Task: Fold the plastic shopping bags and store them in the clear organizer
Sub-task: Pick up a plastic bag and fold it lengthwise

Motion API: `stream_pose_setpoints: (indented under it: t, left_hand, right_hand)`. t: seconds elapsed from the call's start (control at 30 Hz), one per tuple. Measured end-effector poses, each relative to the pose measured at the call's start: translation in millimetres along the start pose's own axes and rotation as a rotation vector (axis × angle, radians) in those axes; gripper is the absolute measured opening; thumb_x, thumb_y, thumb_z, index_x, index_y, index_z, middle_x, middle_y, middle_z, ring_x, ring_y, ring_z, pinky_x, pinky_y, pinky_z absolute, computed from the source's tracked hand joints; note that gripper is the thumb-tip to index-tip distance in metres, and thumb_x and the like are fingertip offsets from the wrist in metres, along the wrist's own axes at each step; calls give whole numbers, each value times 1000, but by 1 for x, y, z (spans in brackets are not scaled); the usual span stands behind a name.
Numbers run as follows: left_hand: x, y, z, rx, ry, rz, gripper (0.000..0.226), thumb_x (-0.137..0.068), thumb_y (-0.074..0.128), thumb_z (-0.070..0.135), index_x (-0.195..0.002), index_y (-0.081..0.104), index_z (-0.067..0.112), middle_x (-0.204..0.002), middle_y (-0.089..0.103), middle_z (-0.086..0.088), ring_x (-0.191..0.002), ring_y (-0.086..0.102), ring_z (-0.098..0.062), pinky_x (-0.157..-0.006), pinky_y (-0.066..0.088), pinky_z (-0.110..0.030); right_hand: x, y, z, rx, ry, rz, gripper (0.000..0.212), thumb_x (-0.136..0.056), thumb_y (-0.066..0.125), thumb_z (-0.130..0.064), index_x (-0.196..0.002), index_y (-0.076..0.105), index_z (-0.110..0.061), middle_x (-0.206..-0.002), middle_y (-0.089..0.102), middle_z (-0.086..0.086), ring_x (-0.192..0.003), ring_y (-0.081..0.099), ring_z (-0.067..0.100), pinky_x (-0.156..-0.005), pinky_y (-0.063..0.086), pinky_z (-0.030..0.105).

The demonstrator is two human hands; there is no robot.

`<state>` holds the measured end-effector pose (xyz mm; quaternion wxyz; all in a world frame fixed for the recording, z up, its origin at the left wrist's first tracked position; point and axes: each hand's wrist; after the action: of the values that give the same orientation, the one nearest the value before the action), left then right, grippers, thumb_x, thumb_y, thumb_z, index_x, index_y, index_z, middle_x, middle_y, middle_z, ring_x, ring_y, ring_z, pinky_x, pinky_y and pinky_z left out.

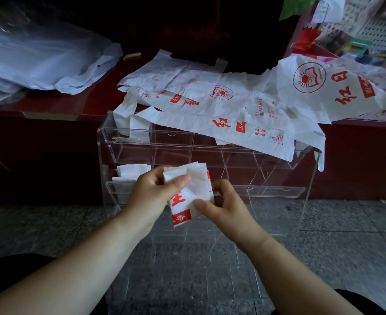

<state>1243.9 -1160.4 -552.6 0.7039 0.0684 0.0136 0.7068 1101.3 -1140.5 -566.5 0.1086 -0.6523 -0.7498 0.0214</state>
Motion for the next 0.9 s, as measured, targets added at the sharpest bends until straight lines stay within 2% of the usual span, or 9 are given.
stream_pose_setpoints:
  t: [0.1,0.17,0.2,0.3,0.4,0.5,0.6,0.73,0.9]
  left_hand:
    - [0,0,0,-15,0,43,10,-81,62,9,-76,61,18,-61,68,7,-62,65,-7,-62,52,-25]
    - [-2,0,-2,-28,-14,56,11,-82,61,7,-76,60,16,-68,65,0,-67,62,-16,-65,48,-30]
    - [-3,-2,-2,-16,-30,50,12,-82,60,4,-76,58,15,-70,63,-3,-68,59,-17,-65,45,-30]
    - [-8,-10,1,8,-86,-89,24,-77,67,3,-85,54,22,-78,60,-2,-71,57,-14,-62,44,-23]
    - [-6,-13,-1,-203,-14,-222,28,-78,70,17,-93,56,36,-87,62,6,-73,60,1,-63,47,-10]
    - [-2,-4,-3,-319,111,-132,15,-87,60,20,-82,61,34,-84,64,13,-76,60,0,-69,47,-17]
    - [-2,-1,-6,-249,141,-39,20,-88,54,19,-73,63,30,-66,66,17,-66,59,4,-64,45,-12]
    - [-3,-1,-7,-241,166,38,29,-91,49,23,-64,61,24,-52,63,19,-53,56,4,-52,40,-9]
    - [-5,-3,-5,-269,243,143,30,-91,50,21,-63,59,26,-52,61,23,-54,54,8,-52,38,-7]
  right_hand:
    - [0,5,0,-221,92,-71,27,-81,64,-15,-104,50,-19,-93,64,-2,-77,64,9,-62,52,20]
    - [0,7,-2,-252,94,-48,7,-85,60,-9,-90,58,-14,-76,67,-2,-65,63,8,-57,51,18]
    - [0,6,-2,-244,87,-17,7,-86,59,-8,-83,59,-14,-69,66,-3,-60,62,6,-56,50,18]
    - [-2,-3,-6,-107,58,-24,12,-86,59,-7,-78,58,-16,-67,63,0,-59,59,8,-53,47,16]
    - [0,-8,-10,73,-16,-72,18,-87,58,-9,-84,53,-26,-75,60,-1,-62,56,6,-52,45,13]
    - [4,-2,-7,120,-172,-5,35,-86,59,-8,-93,41,-37,-90,57,-11,-79,59,2,-65,48,13]
    - [6,2,-5,146,-263,135,35,-82,63,-5,-82,46,-36,-78,58,-17,-73,56,-7,-62,44,10]
    - [3,3,-5,45,-212,133,31,-82,61,4,-68,56,-24,-60,62,-19,-60,57,-5,-53,42,9]
    - [3,1,-10,-198,22,49,10,-88,56,-12,-90,52,-21,-80,64,-2,-68,62,7,-58,52,23]
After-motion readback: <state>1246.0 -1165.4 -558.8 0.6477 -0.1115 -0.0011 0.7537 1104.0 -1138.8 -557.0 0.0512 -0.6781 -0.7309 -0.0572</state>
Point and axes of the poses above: each hand's wrist, its own x-axis away from the middle knuckle, its own y-axis out of the palm, z = x × y
